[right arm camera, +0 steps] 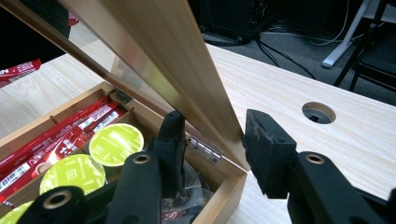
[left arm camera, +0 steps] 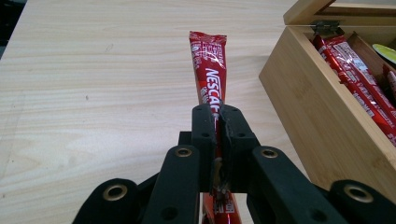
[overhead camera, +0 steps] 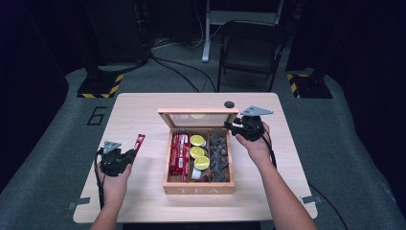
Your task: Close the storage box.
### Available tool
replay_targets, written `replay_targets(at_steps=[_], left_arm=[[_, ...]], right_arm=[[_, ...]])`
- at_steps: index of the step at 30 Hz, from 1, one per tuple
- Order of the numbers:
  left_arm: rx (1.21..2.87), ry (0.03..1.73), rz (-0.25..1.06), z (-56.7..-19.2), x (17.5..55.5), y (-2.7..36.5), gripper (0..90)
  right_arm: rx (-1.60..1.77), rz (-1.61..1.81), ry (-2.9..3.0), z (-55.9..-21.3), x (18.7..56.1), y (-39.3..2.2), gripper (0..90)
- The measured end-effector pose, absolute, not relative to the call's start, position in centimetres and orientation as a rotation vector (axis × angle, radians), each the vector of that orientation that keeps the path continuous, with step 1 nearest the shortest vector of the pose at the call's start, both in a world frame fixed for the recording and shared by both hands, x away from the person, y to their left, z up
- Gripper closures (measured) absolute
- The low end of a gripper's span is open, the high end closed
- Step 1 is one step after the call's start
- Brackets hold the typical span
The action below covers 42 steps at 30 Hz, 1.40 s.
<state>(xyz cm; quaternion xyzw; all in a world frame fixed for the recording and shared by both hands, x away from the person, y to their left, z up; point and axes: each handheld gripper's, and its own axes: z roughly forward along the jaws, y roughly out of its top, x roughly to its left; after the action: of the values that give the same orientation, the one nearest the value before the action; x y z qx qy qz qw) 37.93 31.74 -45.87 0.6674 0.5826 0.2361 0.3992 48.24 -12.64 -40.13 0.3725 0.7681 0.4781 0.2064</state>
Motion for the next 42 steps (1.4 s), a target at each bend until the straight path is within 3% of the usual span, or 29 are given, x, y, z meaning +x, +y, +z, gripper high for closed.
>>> replay_targets(at_steps=[11, 42], left_arm=[[1.653, 1.484, 0.574, -46.5, 37.5, 32.0, 84.9], [1.81, 1.616, 0.526, -51.3, 39.1, 32.3, 83.1]], right_arm=[[1.04, 1.333, 2.141, -40.2, 48.1, -12.6, 58.7], [1.043, 1.335, 2.141, -40.3, 48.0, -12.7, 58.5]])
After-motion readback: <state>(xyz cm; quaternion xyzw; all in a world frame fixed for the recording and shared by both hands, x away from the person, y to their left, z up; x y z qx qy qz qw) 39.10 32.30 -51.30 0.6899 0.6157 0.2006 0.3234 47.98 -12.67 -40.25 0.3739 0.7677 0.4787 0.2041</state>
